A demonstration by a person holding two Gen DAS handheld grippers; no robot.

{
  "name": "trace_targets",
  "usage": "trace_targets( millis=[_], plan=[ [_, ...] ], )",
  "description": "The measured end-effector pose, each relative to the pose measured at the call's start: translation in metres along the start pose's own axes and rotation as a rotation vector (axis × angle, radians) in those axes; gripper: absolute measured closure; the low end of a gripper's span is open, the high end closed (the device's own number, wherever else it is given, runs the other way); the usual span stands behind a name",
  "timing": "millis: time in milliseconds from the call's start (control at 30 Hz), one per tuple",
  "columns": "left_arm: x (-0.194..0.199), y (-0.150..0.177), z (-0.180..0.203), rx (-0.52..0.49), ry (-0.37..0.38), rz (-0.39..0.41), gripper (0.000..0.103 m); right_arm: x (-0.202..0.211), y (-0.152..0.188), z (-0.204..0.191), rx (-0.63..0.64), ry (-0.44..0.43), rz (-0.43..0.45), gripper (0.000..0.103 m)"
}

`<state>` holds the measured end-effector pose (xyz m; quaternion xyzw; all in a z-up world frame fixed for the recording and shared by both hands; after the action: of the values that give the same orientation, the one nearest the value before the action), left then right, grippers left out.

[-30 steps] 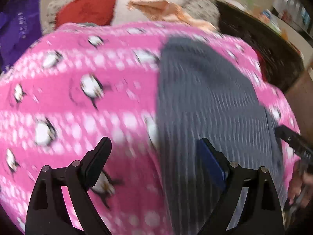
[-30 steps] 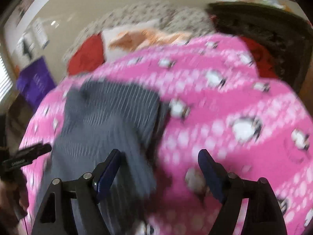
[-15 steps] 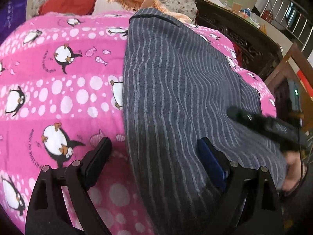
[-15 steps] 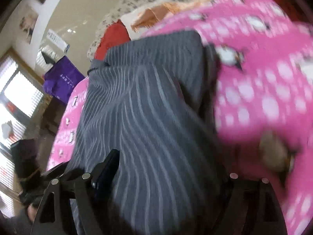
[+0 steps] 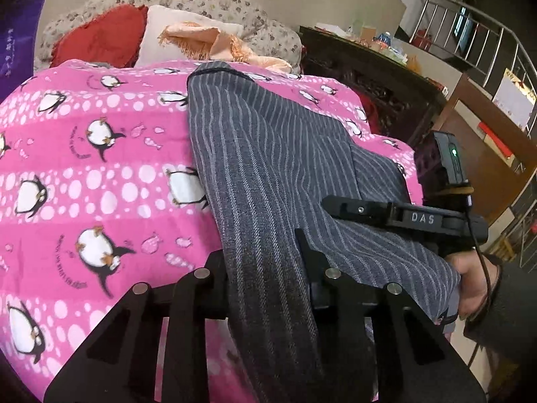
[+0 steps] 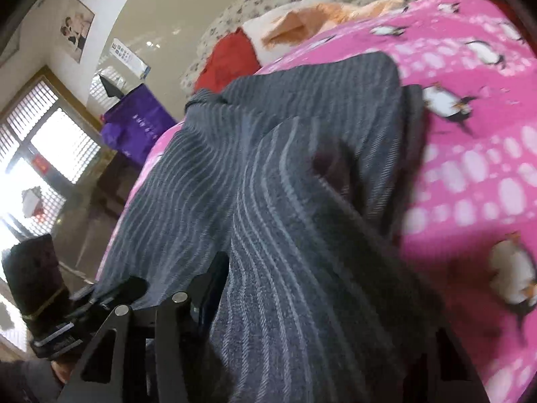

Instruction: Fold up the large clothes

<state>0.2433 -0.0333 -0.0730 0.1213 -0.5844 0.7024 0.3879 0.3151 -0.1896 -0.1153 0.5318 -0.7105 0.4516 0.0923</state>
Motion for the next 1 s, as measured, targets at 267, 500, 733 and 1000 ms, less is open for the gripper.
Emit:
trace_targets(
  millis=[267, 500, 733, 1000],
  plan=[
    [0.063, 0.012, -0.068, 0.091, -0.086, 0.030, 0.075, -0.061, 0.017, -0.072, -0.057, -0.201, -0.090, 0.050],
    [0.070, 0.045, -0.103, 0.143, -0.109, -0.028, 0.069, -0.088, 0.029, -0.100, 0.027, -0.108, -0.094, 0.049],
    [0.093, 0.044, -0.096, 0.141, -0.138, -0.061, 0.064, -0.041, 0.033, -0.096, 0.017, 0.024, -0.096, 0.047],
    [0.172, 0.061, -0.085, 0.098, -0.313, 0.060, 0.010, 0.051, 0.069, -0.134, 0.150, 0.208, 0.000, 0.047]
  ],
)
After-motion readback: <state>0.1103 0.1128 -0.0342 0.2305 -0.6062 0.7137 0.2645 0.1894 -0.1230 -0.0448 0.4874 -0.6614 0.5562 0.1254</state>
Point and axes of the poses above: each gripper's, at about its wrist camera, not at the fingertips, and x roughly against the way its jaws point, z to its right, y to its underside, the point moved 7 cm from there along -x, roughly the way its jaws point, and after that the axes turned 3 degrees about -x, right-handed, at the moved point
